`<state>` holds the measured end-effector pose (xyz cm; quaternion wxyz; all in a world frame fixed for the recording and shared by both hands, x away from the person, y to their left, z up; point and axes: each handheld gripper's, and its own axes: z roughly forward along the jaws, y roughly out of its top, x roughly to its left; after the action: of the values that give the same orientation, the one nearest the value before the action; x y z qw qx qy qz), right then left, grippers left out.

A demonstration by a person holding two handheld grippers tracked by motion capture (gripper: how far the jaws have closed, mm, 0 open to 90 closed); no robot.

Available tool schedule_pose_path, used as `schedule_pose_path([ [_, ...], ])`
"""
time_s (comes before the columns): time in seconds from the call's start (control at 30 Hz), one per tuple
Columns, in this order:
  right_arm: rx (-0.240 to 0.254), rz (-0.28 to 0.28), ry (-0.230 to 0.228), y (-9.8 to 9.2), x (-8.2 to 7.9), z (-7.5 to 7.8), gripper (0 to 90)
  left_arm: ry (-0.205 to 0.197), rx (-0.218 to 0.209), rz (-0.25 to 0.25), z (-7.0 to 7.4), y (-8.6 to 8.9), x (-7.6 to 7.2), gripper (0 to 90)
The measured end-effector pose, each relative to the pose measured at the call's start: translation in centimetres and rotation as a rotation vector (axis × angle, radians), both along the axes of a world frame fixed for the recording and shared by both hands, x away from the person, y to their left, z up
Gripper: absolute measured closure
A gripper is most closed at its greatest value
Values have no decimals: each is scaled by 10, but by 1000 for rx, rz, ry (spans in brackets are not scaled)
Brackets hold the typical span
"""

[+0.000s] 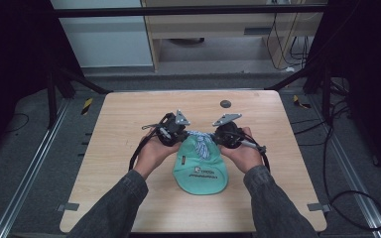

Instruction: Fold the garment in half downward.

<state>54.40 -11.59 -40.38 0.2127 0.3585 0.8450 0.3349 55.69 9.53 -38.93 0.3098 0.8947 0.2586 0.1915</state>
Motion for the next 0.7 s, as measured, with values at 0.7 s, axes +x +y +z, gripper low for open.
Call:
schedule_pose_path([
  [0.7, -11, -14, -53, -9, -5, 17, 801, -20, -17, -15, 13, -7, 8, 859],
])
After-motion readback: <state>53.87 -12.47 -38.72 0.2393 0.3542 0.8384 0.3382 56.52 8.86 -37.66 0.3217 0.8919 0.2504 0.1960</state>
